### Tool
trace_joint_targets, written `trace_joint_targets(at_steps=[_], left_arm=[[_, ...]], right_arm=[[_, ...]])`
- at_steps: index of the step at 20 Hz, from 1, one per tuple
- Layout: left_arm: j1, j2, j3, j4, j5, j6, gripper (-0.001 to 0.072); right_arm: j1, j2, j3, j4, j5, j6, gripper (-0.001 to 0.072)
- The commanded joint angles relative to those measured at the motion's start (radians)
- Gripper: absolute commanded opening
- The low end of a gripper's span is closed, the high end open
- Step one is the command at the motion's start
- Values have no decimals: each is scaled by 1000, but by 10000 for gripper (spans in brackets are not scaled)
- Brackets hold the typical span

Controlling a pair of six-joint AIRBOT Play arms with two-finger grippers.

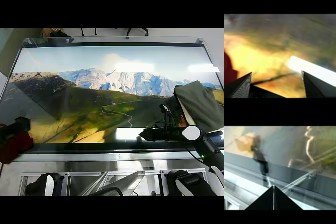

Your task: Fold the shirts.

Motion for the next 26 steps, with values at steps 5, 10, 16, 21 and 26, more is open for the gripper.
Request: trace_joint_targets(at_steps=[5,10,16,21,26], left_arm=[[526,-378,21,77,125,-13,692],[584,-610,22,76,278,-13,692],[440,-824,25,76,439,-16,689],[367,-829,132,82,272,8,21],[259,-620,402,-98,82,9,21]], right_arm=[[1,-2,-1,0,0,0,19],[1,-2,-1,0,0,0,19],[1,-2,-1,0,0,0,18],[1,-2,-1,0,0,0,19],[1,-2,-1,0,0,0,19]])
